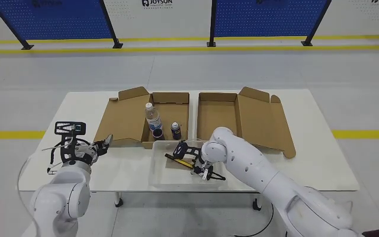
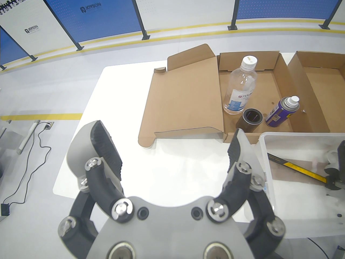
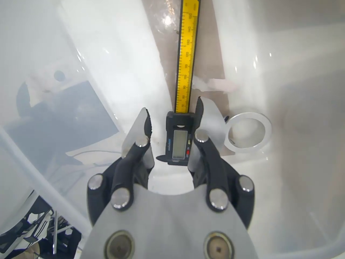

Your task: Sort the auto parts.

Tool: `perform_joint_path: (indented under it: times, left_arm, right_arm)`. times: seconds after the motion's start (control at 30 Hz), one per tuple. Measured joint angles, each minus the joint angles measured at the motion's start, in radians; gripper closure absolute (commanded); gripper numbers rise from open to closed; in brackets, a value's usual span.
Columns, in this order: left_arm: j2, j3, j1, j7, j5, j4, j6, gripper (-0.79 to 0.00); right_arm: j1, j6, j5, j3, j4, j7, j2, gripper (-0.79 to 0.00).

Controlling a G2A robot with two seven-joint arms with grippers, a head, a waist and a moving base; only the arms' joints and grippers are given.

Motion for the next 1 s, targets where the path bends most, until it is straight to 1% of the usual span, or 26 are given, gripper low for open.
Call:
perform_joint_path:
  times: [0.4,0.57,0.7,0.8,0.83,0.9,0.97,1.0]
  left_arm:
    - [0.000,0.000,0.000,0.000,0.000,0.000,0.000,-0.785]
    - [0.000,0.000,0.000,0.000,0.000,0.000,0.000,-0.785]
    - [0.000,0.000,0.000,0.000,0.000,0.000,0.000,-0.785]
    - [0.000,0.000,0.000,0.000,0.000,0.000,0.000,-0.785]
    - [0.000,0.000,0.000,0.000,0.000,0.000,0.000,-0.785]
    - [0.000,0.000,0.000,0.000,0.000,0.000,0.000,-0.785]
    - [0.000,0.000,0.000,0.000,0.000,0.000,0.000,-0.785]
    - [0.000,0.000,0.000,0.000,0.000,0.000,0.000,-0.785]
  right_arm:
    - [0.011,0.008,-0.018,-0.016,0.018,0.044,-0.020,-0.369]
    - [0.021,0.036,-0.076,-0.040,-0.006,0.083,-0.031,-0.379]
    - [0.020,0.049,-0.098,-0.047,-0.014,0.093,-0.036,-0.385]
    - [0.015,0.054,-0.103,-0.044,-0.022,0.081,-0.039,-0.400]
    - [0.013,0.057,-0.107,-0.041,-0.025,0.069,-0.039,-0.446]
    - [0.007,0.060,-0.107,-0.033,-0.025,0.049,-0.037,-0.437]
    - [0.004,0.061,-0.115,-0.026,-0.032,0.037,-0.034,-0.453]
    - [0.002,0.064,-0.120,-0.023,-0.037,0.034,-0.032,-0.446]
